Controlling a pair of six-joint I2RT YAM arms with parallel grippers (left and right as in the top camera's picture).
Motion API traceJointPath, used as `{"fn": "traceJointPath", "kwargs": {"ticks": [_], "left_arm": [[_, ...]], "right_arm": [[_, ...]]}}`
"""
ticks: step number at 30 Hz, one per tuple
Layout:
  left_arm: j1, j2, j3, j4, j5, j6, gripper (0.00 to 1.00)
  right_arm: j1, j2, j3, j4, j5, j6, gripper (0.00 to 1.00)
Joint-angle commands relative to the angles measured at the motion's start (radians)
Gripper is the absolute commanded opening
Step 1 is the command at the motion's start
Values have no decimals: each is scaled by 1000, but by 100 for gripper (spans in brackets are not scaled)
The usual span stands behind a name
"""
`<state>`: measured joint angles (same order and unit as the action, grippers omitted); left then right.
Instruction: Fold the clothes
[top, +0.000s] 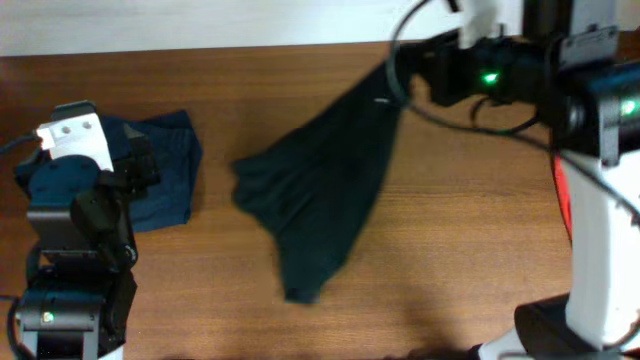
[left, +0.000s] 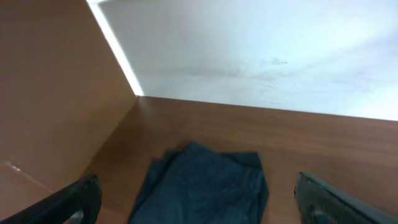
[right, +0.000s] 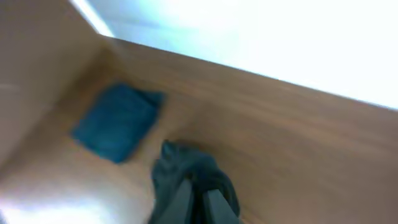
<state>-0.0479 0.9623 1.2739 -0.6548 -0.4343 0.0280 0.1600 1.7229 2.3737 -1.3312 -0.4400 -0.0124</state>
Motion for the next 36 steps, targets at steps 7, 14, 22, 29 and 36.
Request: {"fn": "traceJointPath", "kwargs": {"ticks": [7,14,22,29,36], "left_arm": [[3,64,18,-57,210,-17,99],[2,189,17,-161,539,-13,99],[-194,568,18,-105,681,154,99],[-314,858,18,81,681,166,81],[-343,1048,18,217,682,166,73]], "right_arm": [[-250,201,-256,10,217,-117,61],[-304,213,-259,-21,67,-45,74],[-245,214,-260,-103,26,-16,79],[-243,214,-269,-144,33,-5,80],[-243,214,-307,-147,33,-5,79]]}}
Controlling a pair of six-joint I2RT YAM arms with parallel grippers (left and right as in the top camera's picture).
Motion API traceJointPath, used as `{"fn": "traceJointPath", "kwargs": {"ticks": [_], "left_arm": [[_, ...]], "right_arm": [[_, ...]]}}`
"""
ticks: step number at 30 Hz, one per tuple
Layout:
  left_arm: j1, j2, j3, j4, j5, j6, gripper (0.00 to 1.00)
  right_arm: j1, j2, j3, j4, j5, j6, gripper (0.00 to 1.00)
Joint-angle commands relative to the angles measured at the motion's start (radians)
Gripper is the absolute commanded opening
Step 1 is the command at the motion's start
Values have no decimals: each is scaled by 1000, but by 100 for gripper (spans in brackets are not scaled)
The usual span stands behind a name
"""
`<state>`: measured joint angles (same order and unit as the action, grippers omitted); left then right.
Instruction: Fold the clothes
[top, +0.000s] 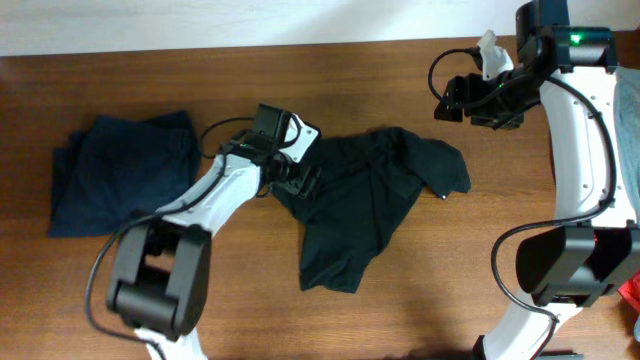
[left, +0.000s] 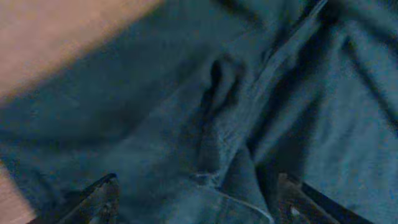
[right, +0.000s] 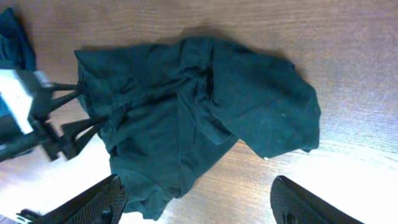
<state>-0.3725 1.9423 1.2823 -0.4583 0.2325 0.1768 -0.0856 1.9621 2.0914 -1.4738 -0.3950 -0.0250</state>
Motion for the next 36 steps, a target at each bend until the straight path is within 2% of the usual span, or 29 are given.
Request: {"fn": "traceJointPath", "kwargs": {"ticks": [1,3,5,7,9,10,12,14,17,22,26,30,32,36], "left_arm": [[-23,79,9,23,15,17,69],[-31,90,9,32,14,20,56],[-35,90,9,56,15,19,52],[-37,90,11,69,15,19,43],[-37,90,12,69,14,19,26],[-37,90,15,69,14,19,15],[-37,90,26,63,11,19,0],[-37,90,54,32,-3,19,0],[-37,88,178,-127,-99,19,0],[-37,82,571,-566,-412,20,0],[-36,82,760,-730,-610,20,0],[-21,81,863,-811,-659,11,0],[-10,80,886,-814,-655,-11,0],[-4,80,906,-814,-655,-26,0]], "right_arm": [[2,-26,-29,-4,-12,7,79],[2,-26,-41,-4,-12,7,80],[2,-26,-52,-3,-12,7,80],[2,-26,-60,-3,-4,7,79],[2,-26,-63,-4,25,7,79],[2,-26,-63,-4,32,7,79],[2,-26,-63,-4,37,7,79],[2,-26,-63,-4,37,8,79],[2,-26,-63,-4,37,8,79],[2,-25,-94,6,40,31,79],[3,-24,-193,49,40,72,78],[23,-24,-338,116,7,66,77],[47,-24,-424,181,-74,27,73],[124,-24,-556,312,-233,-50,74]]}}
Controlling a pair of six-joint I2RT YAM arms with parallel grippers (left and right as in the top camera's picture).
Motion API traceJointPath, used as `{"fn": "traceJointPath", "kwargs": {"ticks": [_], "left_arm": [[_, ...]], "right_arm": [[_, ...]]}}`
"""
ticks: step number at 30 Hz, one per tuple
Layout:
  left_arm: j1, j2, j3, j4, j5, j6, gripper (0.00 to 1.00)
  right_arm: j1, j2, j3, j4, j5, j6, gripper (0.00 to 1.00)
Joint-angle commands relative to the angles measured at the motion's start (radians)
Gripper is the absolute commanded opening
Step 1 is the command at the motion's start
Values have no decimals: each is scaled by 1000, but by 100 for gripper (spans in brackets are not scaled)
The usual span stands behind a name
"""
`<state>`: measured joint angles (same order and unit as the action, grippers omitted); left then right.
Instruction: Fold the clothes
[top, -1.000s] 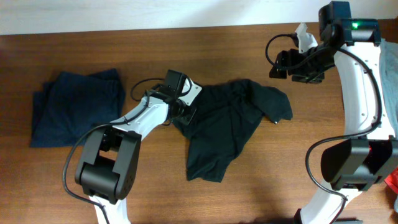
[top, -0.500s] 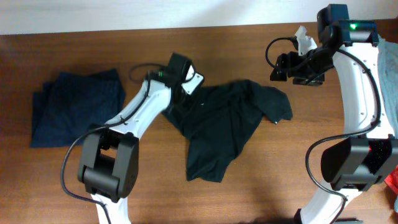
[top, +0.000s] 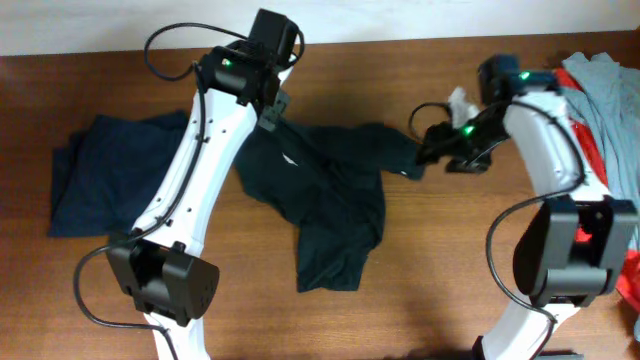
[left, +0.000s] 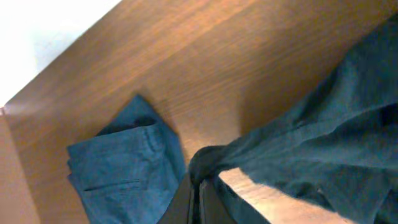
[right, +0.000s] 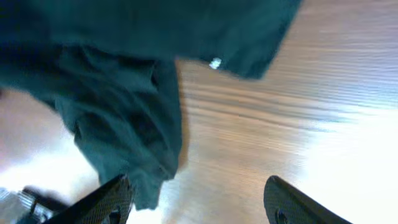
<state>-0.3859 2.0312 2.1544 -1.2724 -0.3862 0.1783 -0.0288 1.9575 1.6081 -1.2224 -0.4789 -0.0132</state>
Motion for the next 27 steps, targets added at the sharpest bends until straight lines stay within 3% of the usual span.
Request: {"fn": "traceJointPath", "kwargs": {"ticks": [1,4,5,12,24,27], "left_arm": [[9,-8,35,0,-37,-27,0],[9,-8,35,0,-37,-28,0],[9,-8,35,0,-37,-27,0],[9,-8,35,-5,-37,-27,0],[9,-8,35,-28,-37,-27,0],[9,-8,35,-31,-37,-27,0]], "right_arm": [[85,-20,-93,90,-145,-57,73],[140,-20,-164,218,-52,16,74],[166,-20,-205,294,66,89,74],[183,-20,-342,572,355,168,73],[166,-5,-425,805,361,160,73],[166,19,-425,811,360,161,49]]}}
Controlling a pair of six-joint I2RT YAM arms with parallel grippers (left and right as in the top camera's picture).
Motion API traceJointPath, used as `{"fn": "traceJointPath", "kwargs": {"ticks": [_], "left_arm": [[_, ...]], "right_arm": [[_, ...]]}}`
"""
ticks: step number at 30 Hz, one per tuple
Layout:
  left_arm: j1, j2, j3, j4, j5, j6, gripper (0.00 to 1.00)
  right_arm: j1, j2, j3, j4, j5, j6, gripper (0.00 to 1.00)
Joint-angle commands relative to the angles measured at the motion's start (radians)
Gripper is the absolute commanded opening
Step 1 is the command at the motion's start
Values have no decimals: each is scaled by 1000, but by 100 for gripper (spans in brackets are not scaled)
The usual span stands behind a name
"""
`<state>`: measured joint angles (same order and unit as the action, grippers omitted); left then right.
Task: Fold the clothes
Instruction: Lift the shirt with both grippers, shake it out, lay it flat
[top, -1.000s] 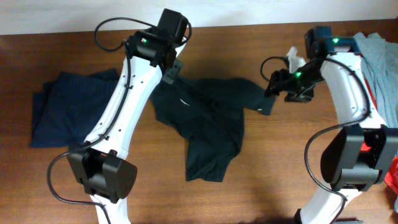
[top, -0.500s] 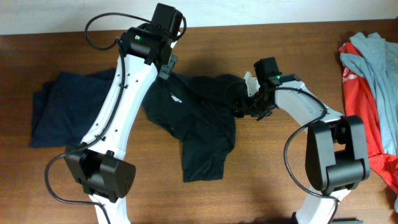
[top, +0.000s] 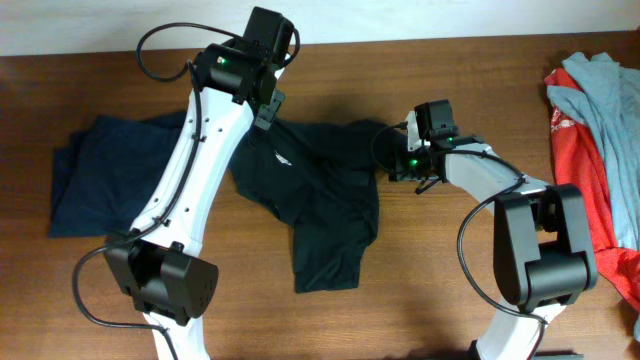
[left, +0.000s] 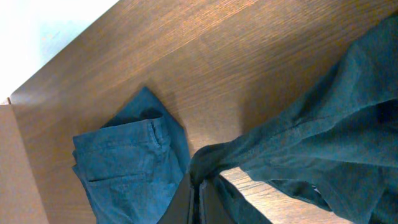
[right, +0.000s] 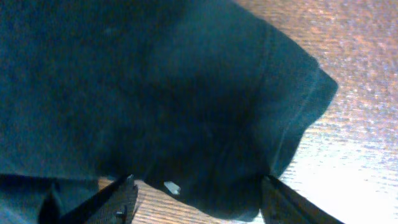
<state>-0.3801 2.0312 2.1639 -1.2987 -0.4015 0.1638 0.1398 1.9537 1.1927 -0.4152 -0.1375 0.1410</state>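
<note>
A dark green shirt (top: 322, 205) lies crumpled across the middle of the table. My left gripper (top: 268, 106) is shut on its upper left corner, and the cloth (left: 323, 140) hangs from the closed fingertips (left: 198, 186) a little above the wood. My right gripper (top: 402, 166) is down at the shirt's right sleeve (right: 186, 118). It stands open (right: 196, 205), one finger on each side of the sleeve's edge, with a small white tag (right: 169, 186) between them.
A folded blue garment (top: 110, 185) lies at the left end of the table, also seen below my left wrist (left: 121, 168). A pile of grey-blue and red clothes (top: 590, 110) sits at the right edge. Bare wood (top: 470, 280) runs along the front.
My right gripper has moved left from the bare wood beside the shirt onto its right sleeve, still open. The left gripper keeps its hold on the upper left corner in about the same place.
First my right gripper held the shirt up at the back while the left arm rested by the folded blue garment. Then the shirt lay on the table, both grippers open. Then the left was shut on the shirt's left corner, and now the open right is at the sleeve.
</note>
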Motion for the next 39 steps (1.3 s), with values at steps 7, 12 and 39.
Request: {"fn": "traceJointPath", "kwargs": {"ticks": [7,12,39], "left_arm": [[3,-10,25,-5,-22,-13,0],[3,-43,36,-4,-22,-17,0],[-91,-650,436,-197,81,10,0]], "right_arm": [[-18,-7,19,-64,19,7,4],[-79,-156,127,-239,22,7,4],[-148,-986,547,-698,270,34,4]]}}
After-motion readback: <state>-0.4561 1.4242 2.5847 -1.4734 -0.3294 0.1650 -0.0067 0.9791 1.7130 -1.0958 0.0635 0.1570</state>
